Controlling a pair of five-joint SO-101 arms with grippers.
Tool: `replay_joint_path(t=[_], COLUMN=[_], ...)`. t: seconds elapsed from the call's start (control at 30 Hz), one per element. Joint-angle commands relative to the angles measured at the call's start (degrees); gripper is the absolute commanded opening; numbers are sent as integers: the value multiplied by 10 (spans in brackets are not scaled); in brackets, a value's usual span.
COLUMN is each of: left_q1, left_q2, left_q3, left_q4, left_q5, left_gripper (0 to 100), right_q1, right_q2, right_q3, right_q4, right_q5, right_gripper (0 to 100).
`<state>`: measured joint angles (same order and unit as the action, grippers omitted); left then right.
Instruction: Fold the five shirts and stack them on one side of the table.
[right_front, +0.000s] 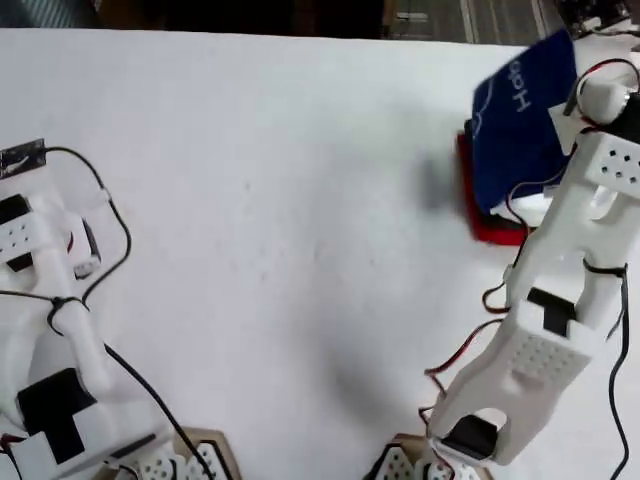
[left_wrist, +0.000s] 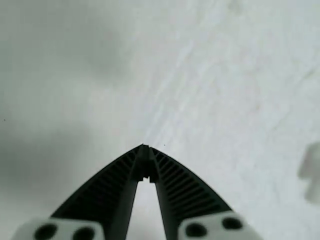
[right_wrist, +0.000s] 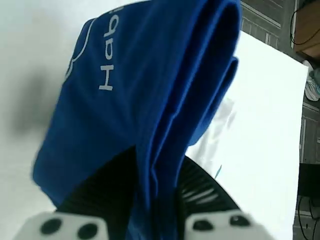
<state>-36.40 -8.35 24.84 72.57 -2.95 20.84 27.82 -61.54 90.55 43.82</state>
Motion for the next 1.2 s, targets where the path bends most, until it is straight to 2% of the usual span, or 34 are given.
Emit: replay_joint_path(t=[0.0,0.47,0.53,0.67,1.0,1.17], left_q1=[8,9,9,9,9,9], left_q2=[-18,-18,-18,-18,-18,-18], left_q3=[-2,-3,-3,-3,-3,-3], left_q4=[-7,-8,-8,-8,-8,-8], left_q5=[0,0,0,0,0,0], left_gripper=[27,27,27,27,27,27], right_q1=[18,81,88,100,125,125], right_q2=[21,109,124,147,178,176], right_q3=[-23,-24,-24,-24,-24,-24], right_q4=[-41,-158,-174,-176,-216,-213], right_q5=[16,61,87,113,127,113], right_gripper=[20,20,20,20,28,175])
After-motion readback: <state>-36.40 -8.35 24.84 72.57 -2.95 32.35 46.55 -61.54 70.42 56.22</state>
